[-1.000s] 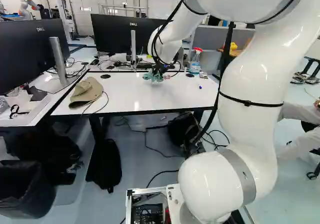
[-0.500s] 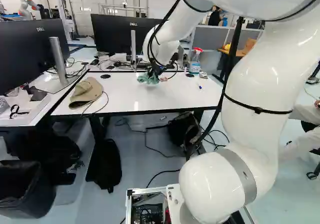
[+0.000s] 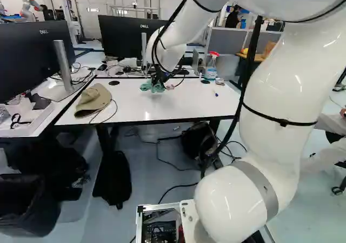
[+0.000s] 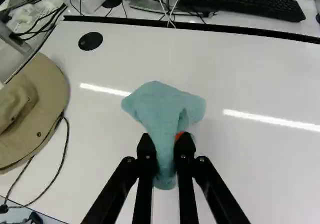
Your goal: Clean the table with the green towel
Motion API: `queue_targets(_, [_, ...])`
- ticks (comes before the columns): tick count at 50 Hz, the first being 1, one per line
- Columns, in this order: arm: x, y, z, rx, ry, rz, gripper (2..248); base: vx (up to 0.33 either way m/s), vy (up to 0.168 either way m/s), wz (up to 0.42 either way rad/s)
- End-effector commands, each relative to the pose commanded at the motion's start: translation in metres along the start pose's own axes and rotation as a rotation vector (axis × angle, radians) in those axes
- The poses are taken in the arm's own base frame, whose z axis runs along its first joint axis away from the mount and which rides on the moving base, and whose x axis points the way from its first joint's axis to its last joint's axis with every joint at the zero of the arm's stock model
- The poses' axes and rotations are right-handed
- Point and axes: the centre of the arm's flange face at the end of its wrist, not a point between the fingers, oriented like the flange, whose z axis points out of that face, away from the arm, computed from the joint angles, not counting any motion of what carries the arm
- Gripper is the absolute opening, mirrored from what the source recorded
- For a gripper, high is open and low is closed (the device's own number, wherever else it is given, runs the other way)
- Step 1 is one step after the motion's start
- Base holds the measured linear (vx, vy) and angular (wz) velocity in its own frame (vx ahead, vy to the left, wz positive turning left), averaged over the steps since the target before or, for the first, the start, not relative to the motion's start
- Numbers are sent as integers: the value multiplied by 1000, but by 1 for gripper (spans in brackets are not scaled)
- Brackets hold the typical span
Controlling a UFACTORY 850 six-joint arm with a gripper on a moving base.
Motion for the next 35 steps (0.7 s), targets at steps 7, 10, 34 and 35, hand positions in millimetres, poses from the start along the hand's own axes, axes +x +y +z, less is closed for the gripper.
queue_targets(7, [-5,-12,-3,15,-2,-17,50,0,0,0])
queue_targets(10, [-7,-17,-5,21,-3,-25,50,0,0,0])
queue_targets(34, [-27,-53,-20,71,-11,-83,50,0,0,0])
queue_targets(35, [-28,-53,-21,72,-11,-84,50,0,0,0])
